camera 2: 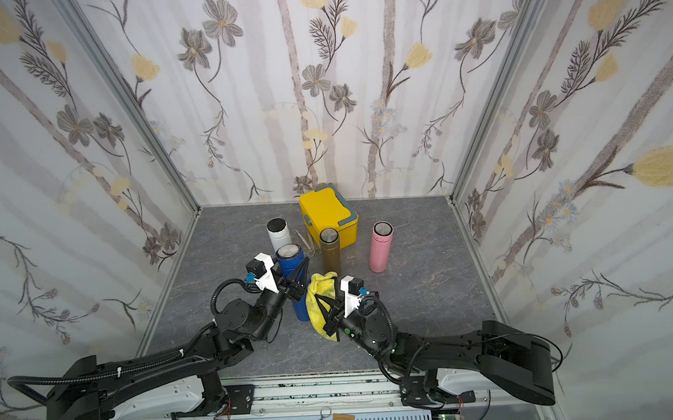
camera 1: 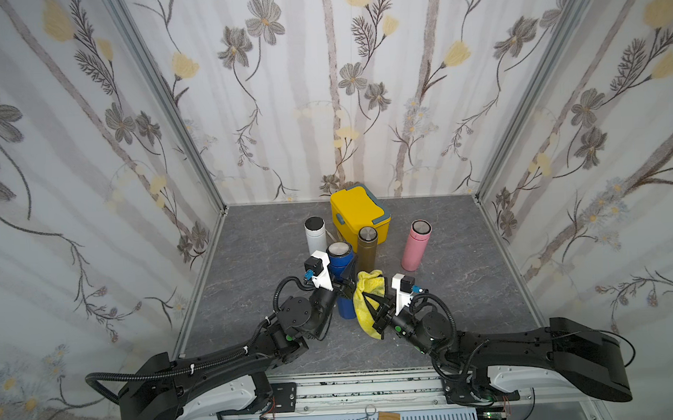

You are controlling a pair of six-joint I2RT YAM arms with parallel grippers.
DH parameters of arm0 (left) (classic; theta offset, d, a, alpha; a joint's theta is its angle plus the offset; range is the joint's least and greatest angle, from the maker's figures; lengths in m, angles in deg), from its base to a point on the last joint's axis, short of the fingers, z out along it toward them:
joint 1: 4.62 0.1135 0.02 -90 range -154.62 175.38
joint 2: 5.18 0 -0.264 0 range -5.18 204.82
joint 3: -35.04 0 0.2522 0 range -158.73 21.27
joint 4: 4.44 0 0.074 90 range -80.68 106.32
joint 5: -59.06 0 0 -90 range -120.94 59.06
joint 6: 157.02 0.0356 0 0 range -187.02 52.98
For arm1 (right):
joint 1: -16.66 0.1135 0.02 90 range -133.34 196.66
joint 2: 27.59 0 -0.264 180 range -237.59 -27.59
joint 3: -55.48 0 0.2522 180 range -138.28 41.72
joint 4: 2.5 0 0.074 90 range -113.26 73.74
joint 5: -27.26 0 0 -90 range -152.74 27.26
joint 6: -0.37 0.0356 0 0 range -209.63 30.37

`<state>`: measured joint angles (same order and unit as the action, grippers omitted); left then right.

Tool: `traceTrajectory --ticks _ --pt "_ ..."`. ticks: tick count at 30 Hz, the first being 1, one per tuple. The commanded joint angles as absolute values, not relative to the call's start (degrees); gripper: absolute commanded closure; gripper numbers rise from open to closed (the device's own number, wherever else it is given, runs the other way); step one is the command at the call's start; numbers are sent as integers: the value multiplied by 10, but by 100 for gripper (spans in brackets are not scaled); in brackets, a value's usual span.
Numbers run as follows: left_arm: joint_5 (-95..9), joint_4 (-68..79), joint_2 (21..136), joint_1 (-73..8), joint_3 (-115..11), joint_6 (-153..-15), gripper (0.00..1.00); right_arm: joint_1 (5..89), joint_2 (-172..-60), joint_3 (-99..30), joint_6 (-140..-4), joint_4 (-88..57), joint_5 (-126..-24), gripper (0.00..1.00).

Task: Wipe the surface of the thermos
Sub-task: Wipe the dirt from the surface of the thermos.

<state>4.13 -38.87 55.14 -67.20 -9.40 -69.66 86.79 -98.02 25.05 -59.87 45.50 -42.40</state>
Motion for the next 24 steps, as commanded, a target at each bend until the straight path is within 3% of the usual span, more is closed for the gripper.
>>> traceTrajectory --ticks 1,7,11,18,24 --pt "132 -420 567 -702 -144 -779 100 881 -971 244 -601 412 -477 100" --pt "282 -292 611 -736 -232 -857 100 895 -952 127 -668 319 -448 100" --pt "294 -300 615 -739 -231 -871 100 895 -988 114 -663 324 -445 100" --pt "354 -249 612 -740 -248 -928 100 902 -1041 223 -617 429 -442 100" --pt "383 -196 619 -742 -267 -981 100 919 -1026 135 -674 368 -441 100"
